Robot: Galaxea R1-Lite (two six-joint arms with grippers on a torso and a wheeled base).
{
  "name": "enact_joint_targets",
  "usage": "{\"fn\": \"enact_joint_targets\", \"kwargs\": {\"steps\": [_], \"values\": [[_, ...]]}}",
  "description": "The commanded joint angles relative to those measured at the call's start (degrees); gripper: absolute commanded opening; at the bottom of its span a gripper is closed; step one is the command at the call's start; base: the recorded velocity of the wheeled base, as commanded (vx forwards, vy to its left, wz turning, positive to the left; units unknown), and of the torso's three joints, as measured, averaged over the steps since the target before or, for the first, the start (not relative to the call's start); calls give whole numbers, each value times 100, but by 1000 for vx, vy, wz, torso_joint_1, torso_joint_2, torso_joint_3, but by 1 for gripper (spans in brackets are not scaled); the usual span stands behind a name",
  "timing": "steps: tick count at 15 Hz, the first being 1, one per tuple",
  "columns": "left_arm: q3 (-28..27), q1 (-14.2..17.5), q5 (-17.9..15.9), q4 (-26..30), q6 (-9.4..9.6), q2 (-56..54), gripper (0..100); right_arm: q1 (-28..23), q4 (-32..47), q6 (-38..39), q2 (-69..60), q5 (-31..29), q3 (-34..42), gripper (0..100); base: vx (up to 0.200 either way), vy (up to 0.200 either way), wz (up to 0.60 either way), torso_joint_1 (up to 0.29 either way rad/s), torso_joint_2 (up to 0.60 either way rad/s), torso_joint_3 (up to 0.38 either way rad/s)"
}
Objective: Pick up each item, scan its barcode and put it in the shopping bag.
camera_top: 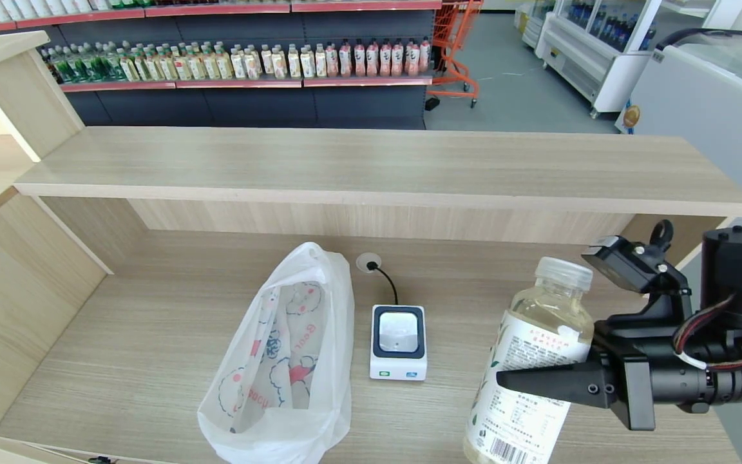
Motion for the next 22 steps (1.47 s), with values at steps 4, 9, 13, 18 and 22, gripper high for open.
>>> {"fn": "enact_joint_targets", "kwargs": {"steps": [4, 9, 13, 18, 22], "values": [[0, -1, 0, 0, 8, -2, 100, 33, -7, -36, 22, 1, 14, 0, 0, 0, 0, 0, 0, 0], [0, -1, 0, 0, -1, -2, 100, -248, -7, -1169, 250, -685, 5, 0, 0, 0, 0, 0, 0, 0], [0, -1, 0, 0, 8, -2, 100, -890, -86, -3059, 786, -843, -250, 0, 0, 0, 0, 0, 0, 0], [0, -1, 0, 0, -1, -2, 100, -881, -2029, -3973, 1929, -1001, -1032, 0, 0, 0, 0, 0, 0, 0], [0, -1, 0, 0, -1, -2, 100, -864, -2222, -4404, 1894, -1010, -1005, 0, 0, 0, 0, 0, 0, 0]]}}
